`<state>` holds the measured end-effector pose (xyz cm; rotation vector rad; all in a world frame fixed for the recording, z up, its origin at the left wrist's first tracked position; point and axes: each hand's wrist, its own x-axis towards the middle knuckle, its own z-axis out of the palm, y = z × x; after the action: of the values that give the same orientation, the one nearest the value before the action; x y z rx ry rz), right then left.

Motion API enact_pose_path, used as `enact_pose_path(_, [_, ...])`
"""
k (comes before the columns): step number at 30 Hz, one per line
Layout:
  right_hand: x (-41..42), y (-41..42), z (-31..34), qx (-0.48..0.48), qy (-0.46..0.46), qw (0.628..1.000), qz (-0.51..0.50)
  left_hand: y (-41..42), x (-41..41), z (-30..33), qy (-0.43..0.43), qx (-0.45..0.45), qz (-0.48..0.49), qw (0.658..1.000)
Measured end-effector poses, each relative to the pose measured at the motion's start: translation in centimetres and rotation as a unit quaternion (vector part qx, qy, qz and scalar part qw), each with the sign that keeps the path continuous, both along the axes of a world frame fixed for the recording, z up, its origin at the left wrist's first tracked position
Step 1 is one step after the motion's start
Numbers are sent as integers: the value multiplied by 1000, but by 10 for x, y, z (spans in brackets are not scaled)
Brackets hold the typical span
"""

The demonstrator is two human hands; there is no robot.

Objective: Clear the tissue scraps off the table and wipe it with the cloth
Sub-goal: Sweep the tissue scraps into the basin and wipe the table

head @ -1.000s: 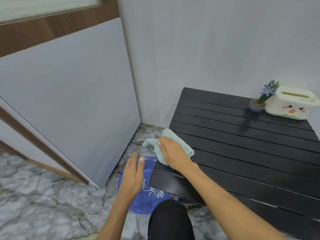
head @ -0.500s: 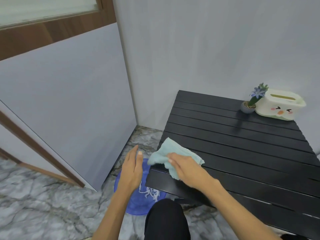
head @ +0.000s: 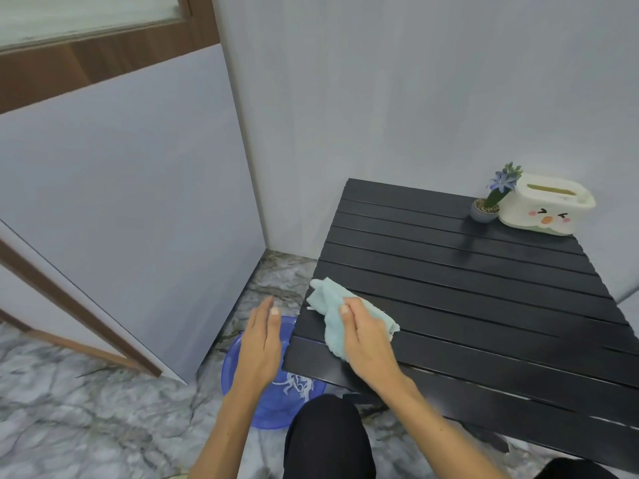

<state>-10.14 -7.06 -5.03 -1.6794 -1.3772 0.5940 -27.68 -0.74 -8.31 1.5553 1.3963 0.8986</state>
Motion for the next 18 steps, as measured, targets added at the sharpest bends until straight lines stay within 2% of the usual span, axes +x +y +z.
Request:
enact_pose_path(8, [-46,71,0,-22,129,991,13,-2,-17,-10,25,3,30,999])
enact_pose_path(15, [-29,106,34,32,116,993,6,12,-45,-16,49,-5,55,997])
enact_pose_path(18, [-6,101,57,67,83,994,8,9,-41,-15,29,-8,55,998])
